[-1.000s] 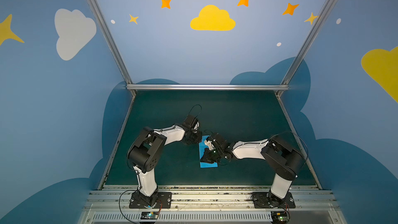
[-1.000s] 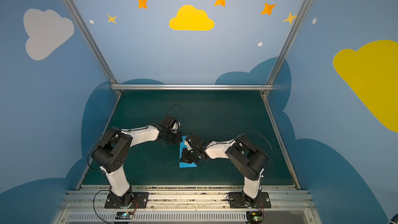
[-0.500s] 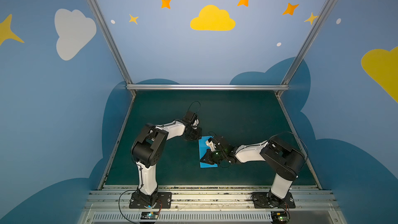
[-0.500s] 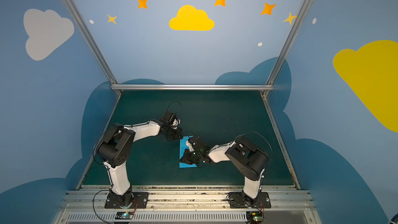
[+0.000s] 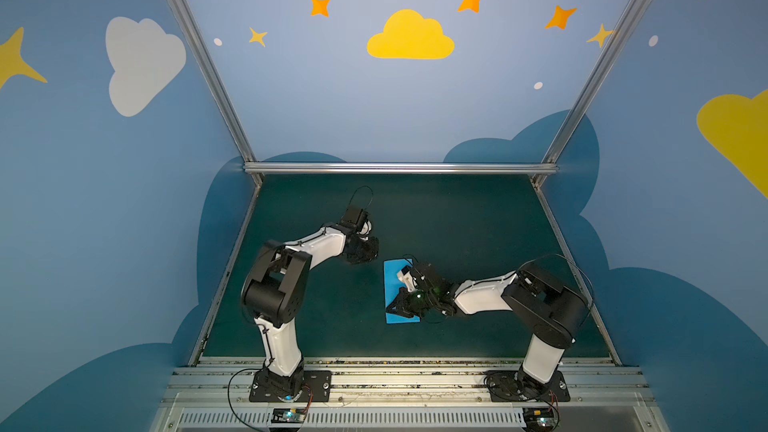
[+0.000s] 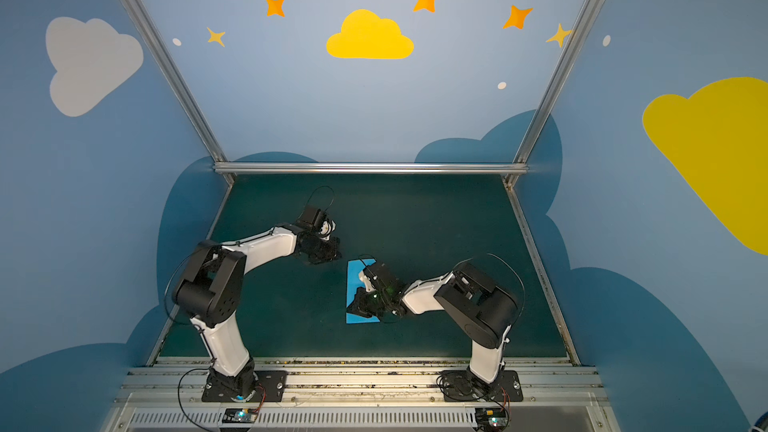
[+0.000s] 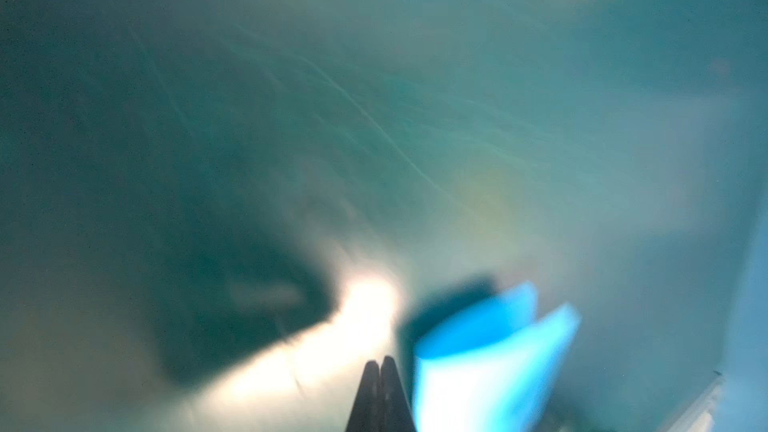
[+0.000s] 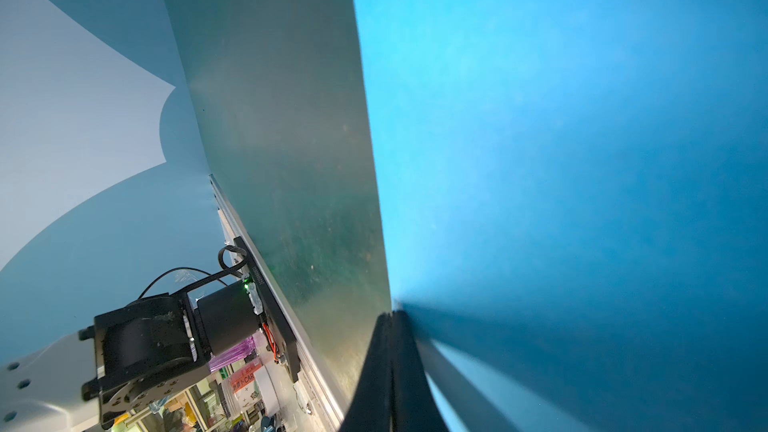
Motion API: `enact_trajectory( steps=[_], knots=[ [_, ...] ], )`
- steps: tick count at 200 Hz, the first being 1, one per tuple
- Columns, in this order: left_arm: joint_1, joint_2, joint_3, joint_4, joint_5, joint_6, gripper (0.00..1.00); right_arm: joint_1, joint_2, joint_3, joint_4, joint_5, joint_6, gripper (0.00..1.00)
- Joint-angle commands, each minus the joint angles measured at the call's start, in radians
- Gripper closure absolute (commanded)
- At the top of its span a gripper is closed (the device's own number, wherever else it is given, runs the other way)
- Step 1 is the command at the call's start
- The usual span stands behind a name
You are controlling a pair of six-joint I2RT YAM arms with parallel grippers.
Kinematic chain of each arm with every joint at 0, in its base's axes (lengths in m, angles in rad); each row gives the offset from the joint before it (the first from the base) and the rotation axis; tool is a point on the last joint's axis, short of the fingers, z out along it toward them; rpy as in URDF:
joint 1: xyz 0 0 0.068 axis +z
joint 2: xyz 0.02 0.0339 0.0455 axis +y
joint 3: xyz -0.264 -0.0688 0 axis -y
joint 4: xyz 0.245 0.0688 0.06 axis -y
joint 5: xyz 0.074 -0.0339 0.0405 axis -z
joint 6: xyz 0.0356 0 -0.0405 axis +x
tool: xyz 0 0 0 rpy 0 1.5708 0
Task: Fold a paper plane with a square sheet of paper (fold left side to right side)
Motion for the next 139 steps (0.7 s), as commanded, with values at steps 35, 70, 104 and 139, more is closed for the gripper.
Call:
enact_trajectory(
  steps=[35, 70, 104, 139],
  knots=[
    [-0.126, -0.192, -0.228, 0.138, 0.036, -0.142, 0.96, 0.015, 0.055, -0.038, -0.126, 0.056, 0.002, 1.00],
    [-0.178, -0.223, -0.329, 0.217, 0.027, -0.197, 0.96, 0.015, 0.056, -0.031, -0.139, 0.056, -0.003, 1.00],
    [-0.191, -0.204, -0.380, 0.269, 0.024, -0.216, 0.96, 0.015, 0.059, -0.020, -0.149, 0.055, -0.007, 1.00],
    [-0.189, -0.174, -0.385, 0.275, -0.008, -0.212, 0.96, 0.015, 0.058, -0.017, -0.156, 0.054, -0.008, 1.00]
  ],
)
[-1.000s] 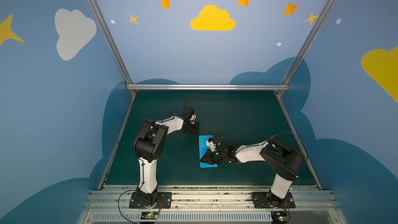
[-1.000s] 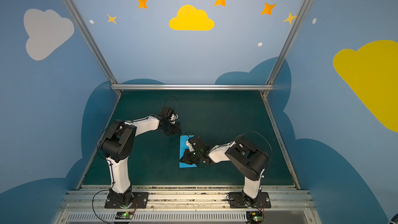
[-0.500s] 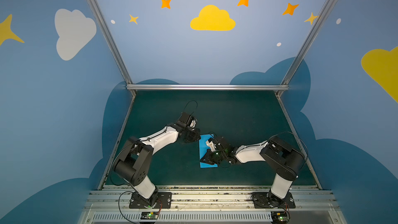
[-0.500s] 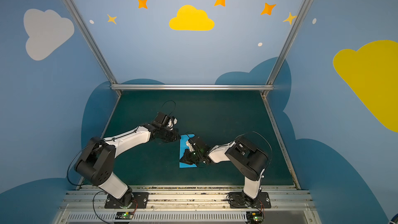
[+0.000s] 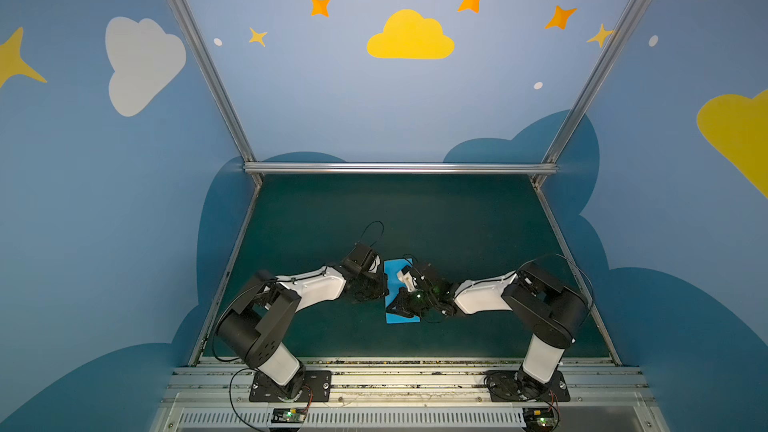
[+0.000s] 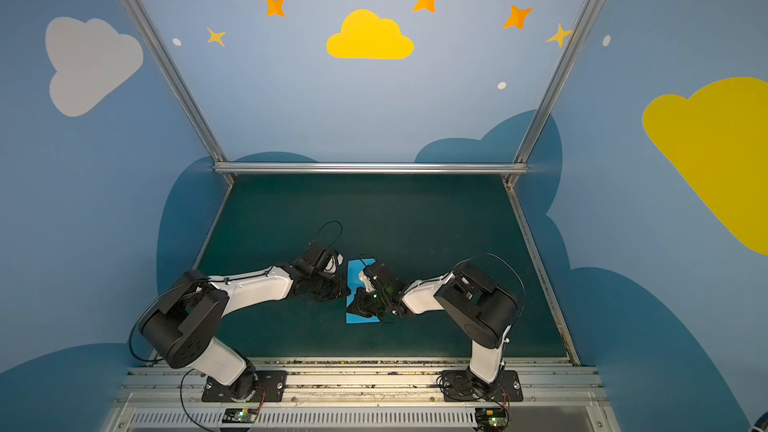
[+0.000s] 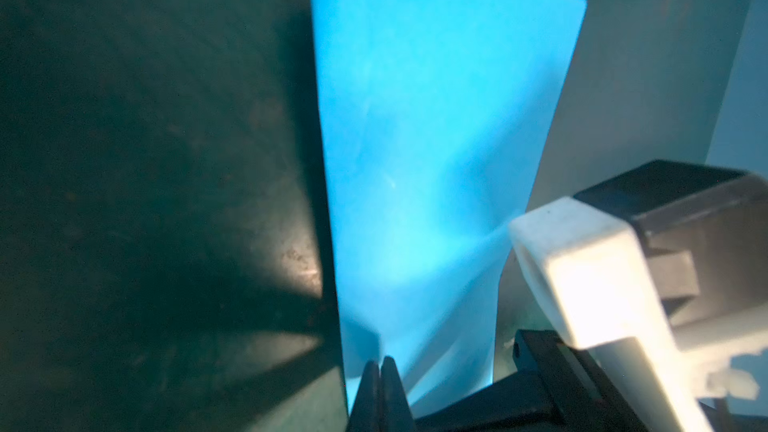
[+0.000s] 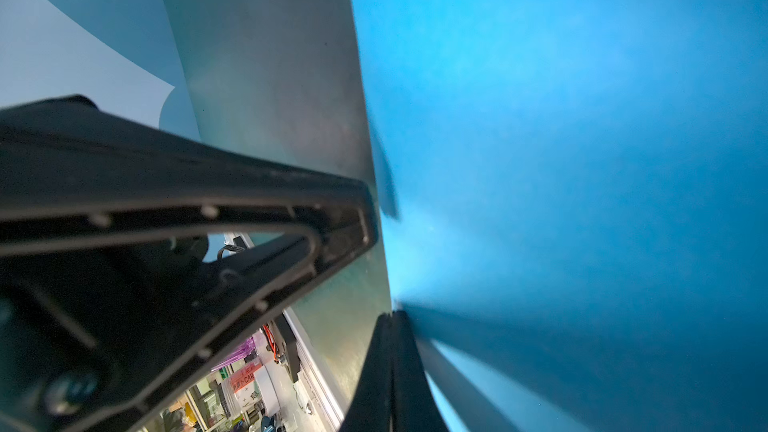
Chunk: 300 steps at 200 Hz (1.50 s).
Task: Fold a paper plane with a square sheet of paper (fold left side to right side)
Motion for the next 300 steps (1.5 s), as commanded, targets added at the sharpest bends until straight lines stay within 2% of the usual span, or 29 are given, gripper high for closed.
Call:
enact_trajectory(
  steps=[1, 71, 249, 268, 300],
  knots=[
    [0.002, 0.024, 0.000, 0.031, -0.031, -0.006, 0.96, 0.015, 0.058, -0.020, -0.150, 0.055, -0.007, 1.00],
    [0.052, 0.103, 0.046, 0.012, -0.068, 0.019, 0.96, 0.015, 0.056, -0.022, -0.151, 0.056, -0.008, 1.00],
    [0.226, 0.382, 0.315, -0.105, -0.107, 0.138, 0.96, 0.017, 0.044, -0.034, -0.150, 0.062, -0.006, 1.00],
    [0.236, 0.366, 0.352, -0.140, -0.089, 0.163, 0.96, 0.017, 0.044, -0.035, -0.150, 0.063, -0.006, 1.00],
    [0.230, 0.233, 0.343, -0.165, -0.054, 0.172, 0.96, 0.018, 0.041, -0.041, -0.143, 0.065, -0.003, 1.00]
  ],
)
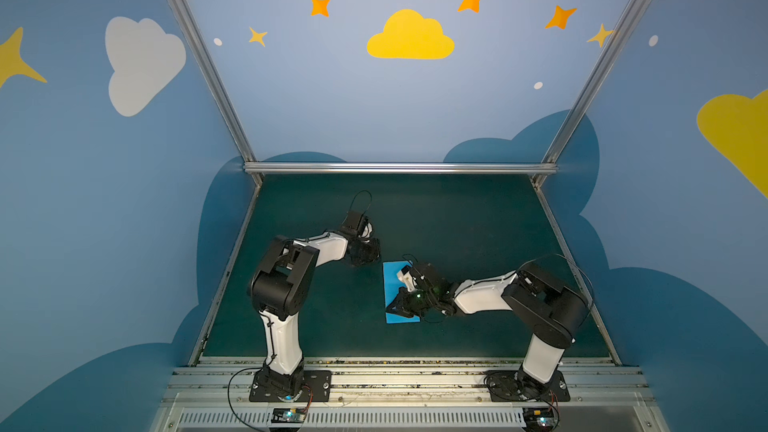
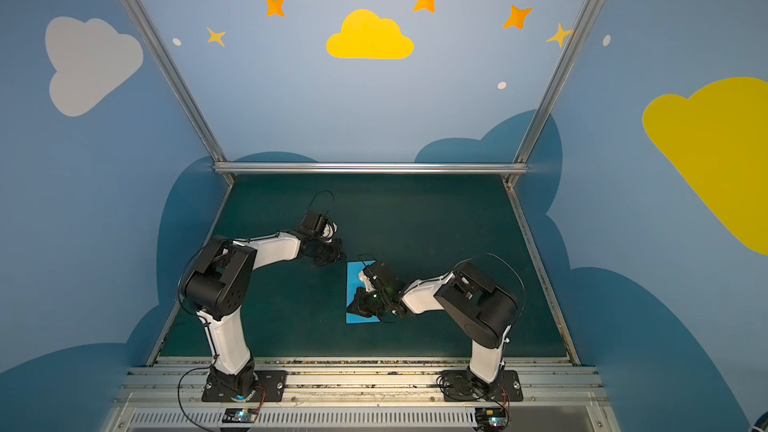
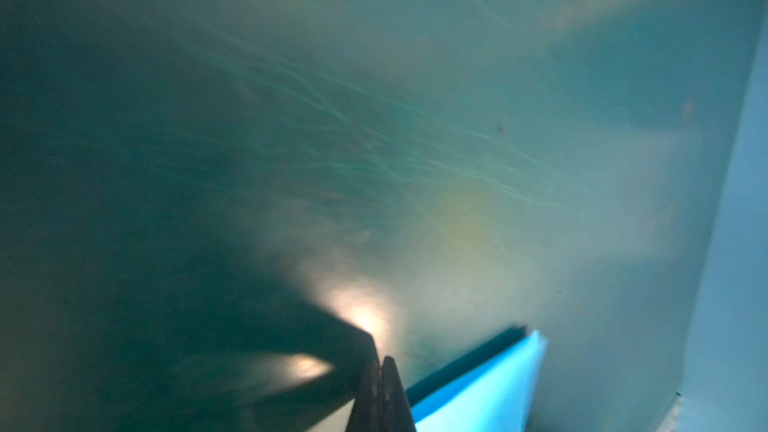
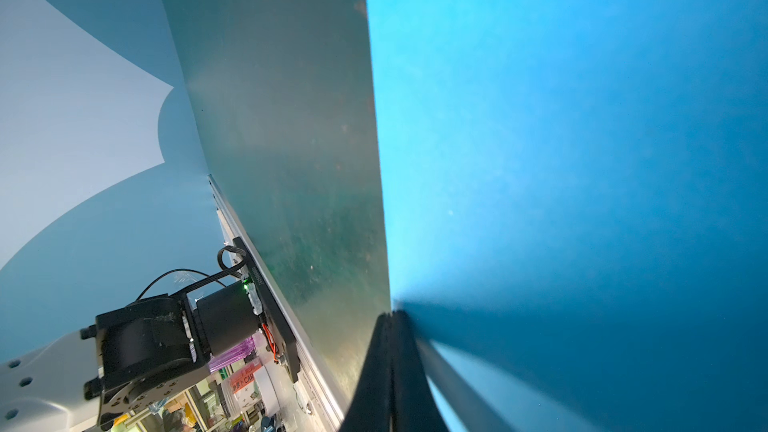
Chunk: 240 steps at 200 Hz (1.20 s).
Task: Fold a paper plane with a square sheet of paper (fold left side to right side)
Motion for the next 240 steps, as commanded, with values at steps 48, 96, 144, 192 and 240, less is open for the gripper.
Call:
enact_trajectory(
  steps=[48, 96, 144, 192, 240],
  knots=[
    [-0.073, -0.200, -0.077, -0.082, 0.000, 0.011, 0.96, 0.017, 0.047, -0.043, -0.128, 0.059, 0.002, 1.00],
    [-0.129, -0.137, -0.071, -0.068, -0.011, 0.009, 0.96, 0.017, 0.047, -0.041, -0.133, 0.059, 0.001, 1.00],
    [-0.130, -0.071, -0.085, -0.072, -0.047, 0.016, 0.96, 0.016, 0.026, -0.019, -0.149, 0.043, -0.004, 1.00],
    [-0.132, -0.034, -0.122, -0.044, -0.054, 0.007, 0.96, -0.010, -0.038, 0.072, -0.241, 0.029, -0.050, 1.00],
    [-0.132, -0.034, -0.131, -0.039, -0.051, 0.008, 0.96, -0.070, -0.060, 0.164, -0.316, 0.025, -0.087, 1.00]
  ],
)
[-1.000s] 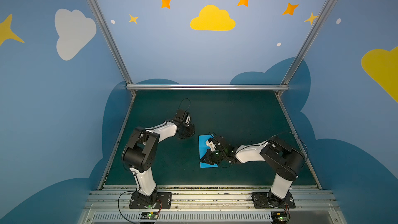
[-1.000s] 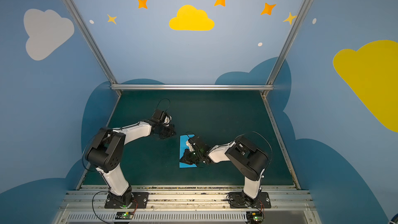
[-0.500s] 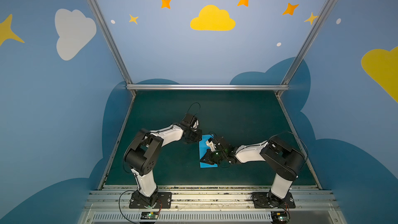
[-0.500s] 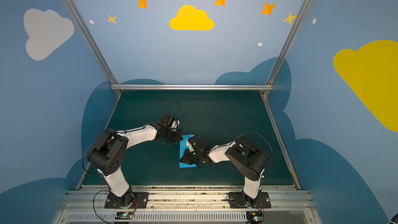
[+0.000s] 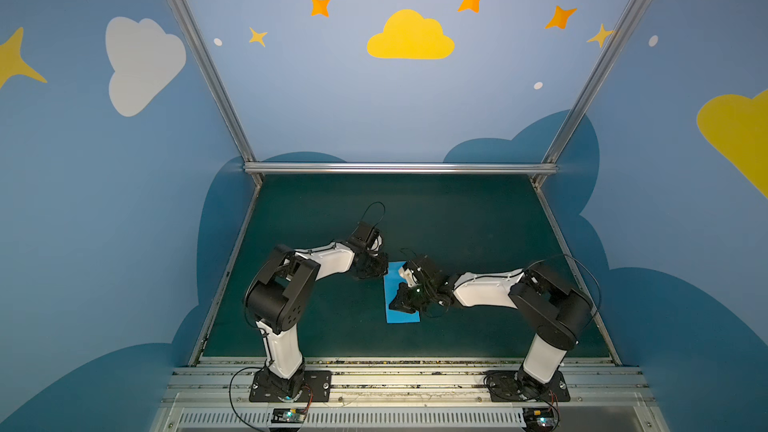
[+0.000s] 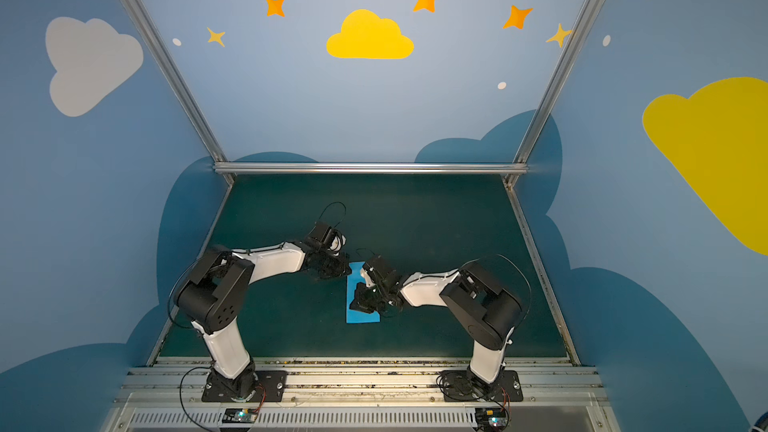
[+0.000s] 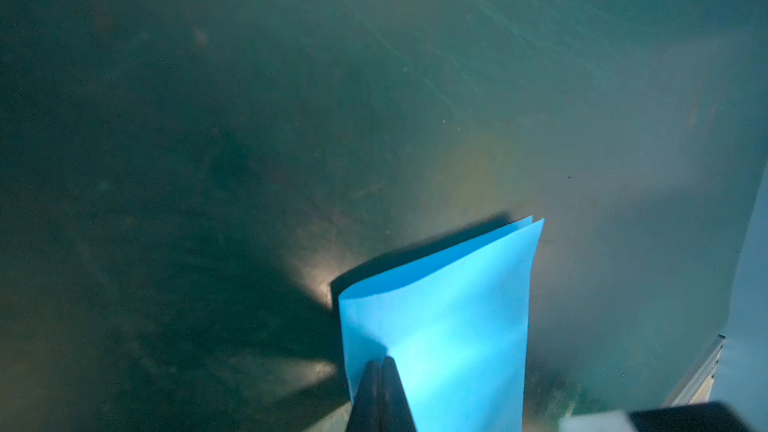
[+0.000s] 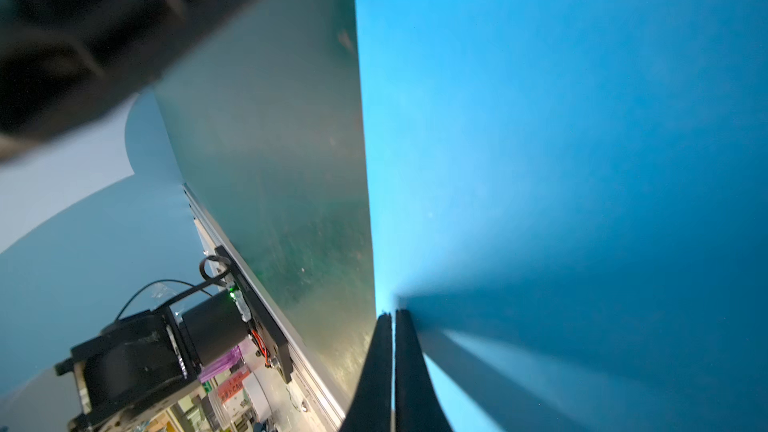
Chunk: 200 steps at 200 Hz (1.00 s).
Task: Fold a paper plane with a square sheet of paper (fold left side to right side)
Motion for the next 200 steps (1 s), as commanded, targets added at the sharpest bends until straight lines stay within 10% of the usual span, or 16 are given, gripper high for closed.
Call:
enact_trajectory(
  steps=[1, 200],
  knots=[
    [-0.004, 0.042, -0.034, -0.023, -0.032, 0.006, 0.96, -0.027, -0.024, 0.056, -0.080, 0.013, -0.036, 1.00],
    [-0.006, 0.031, -0.042, -0.029, -0.033, 0.010, 0.96, 0.007, 0.129, -0.007, 0.008, -0.048, -0.042, 1.00]
  ],
)
